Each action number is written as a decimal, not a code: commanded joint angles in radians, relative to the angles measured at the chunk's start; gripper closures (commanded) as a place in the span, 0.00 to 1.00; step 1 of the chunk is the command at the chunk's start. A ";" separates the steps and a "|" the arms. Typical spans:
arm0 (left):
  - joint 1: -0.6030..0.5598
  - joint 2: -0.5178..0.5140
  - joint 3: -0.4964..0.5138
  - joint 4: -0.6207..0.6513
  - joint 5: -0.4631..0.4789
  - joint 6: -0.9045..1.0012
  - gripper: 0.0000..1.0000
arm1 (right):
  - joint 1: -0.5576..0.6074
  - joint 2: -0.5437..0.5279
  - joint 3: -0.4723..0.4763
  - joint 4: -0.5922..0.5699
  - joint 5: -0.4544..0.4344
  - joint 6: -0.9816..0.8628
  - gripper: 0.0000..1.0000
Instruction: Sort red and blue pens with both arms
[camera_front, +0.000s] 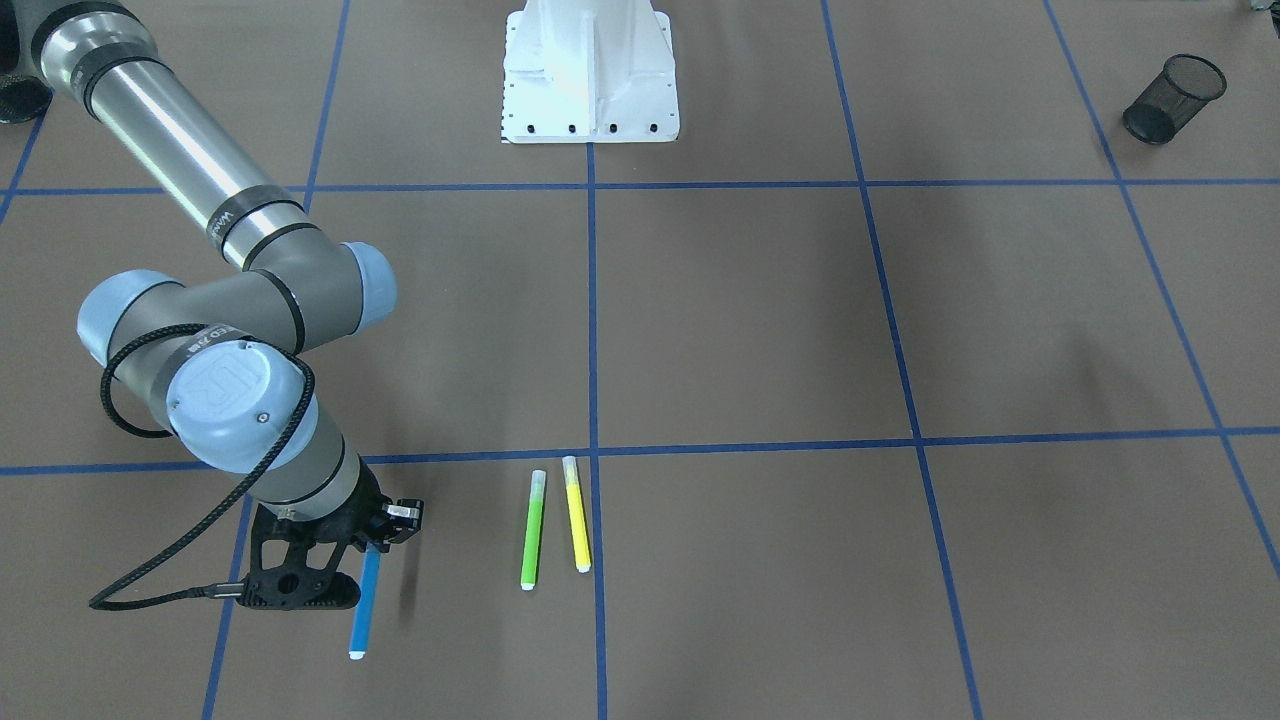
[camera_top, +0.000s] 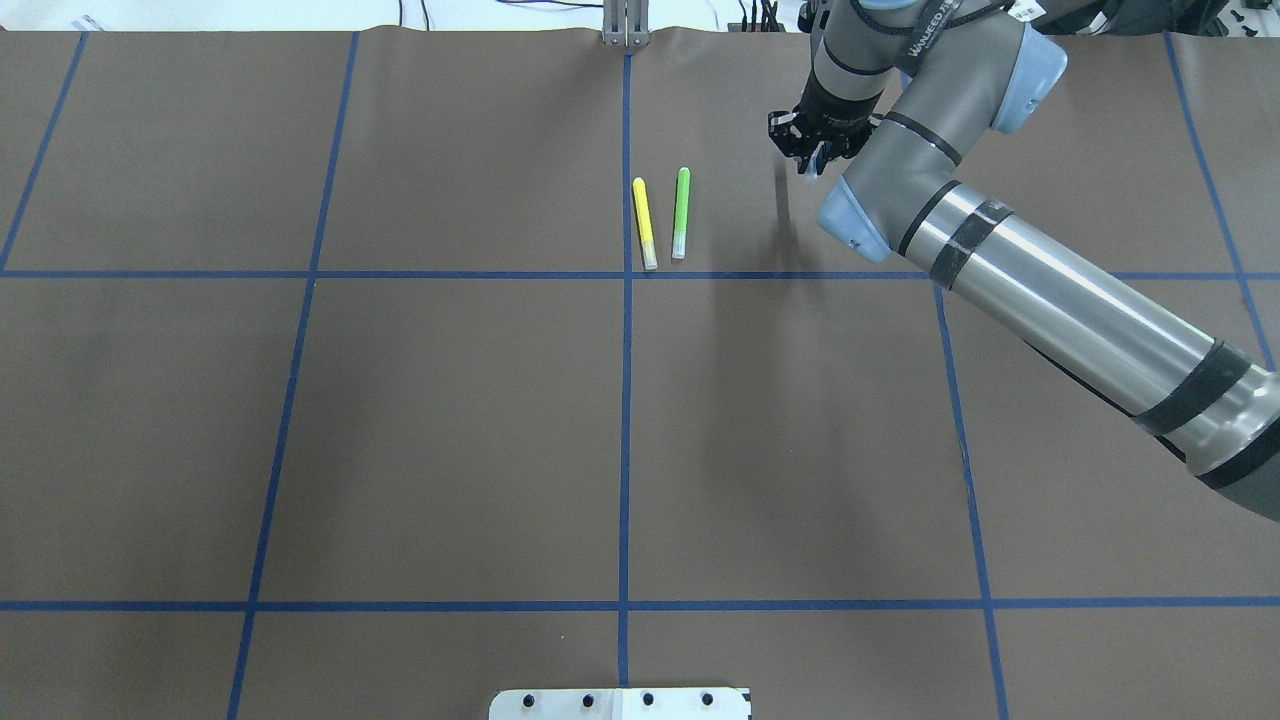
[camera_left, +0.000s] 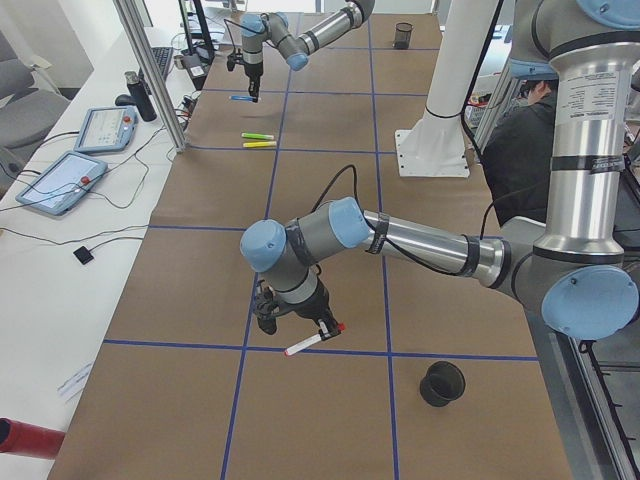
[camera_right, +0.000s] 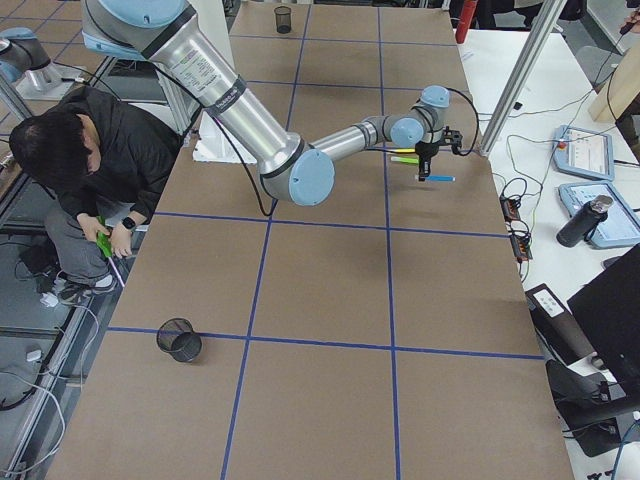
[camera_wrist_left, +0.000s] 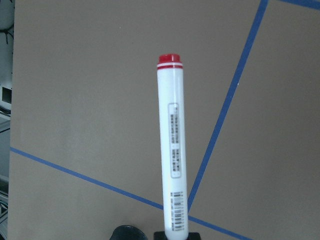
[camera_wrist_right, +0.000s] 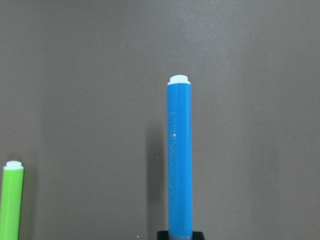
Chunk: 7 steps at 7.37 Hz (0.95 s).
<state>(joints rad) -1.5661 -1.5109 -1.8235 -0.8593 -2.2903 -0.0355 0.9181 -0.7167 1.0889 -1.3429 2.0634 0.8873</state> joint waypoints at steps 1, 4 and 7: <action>-0.017 0.145 -0.013 0.023 -0.160 -0.004 1.00 | 0.047 -0.004 0.051 -0.140 0.003 -0.159 1.00; -0.129 0.234 -0.016 0.074 -0.225 -0.024 1.00 | 0.146 -0.069 0.147 -0.305 0.027 -0.409 1.00; -0.219 0.313 -0.004 0.181 -0.333 -0.024 1.00 | 0.223 -0.159 0.208 -0.357 0.034 -0.581 1.00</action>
<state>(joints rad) -1.7512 -1.2357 -1.8388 -0.7045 -2.6039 -0.0587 1.1086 -0.8233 1.2569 -1.6788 2.0936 0.3777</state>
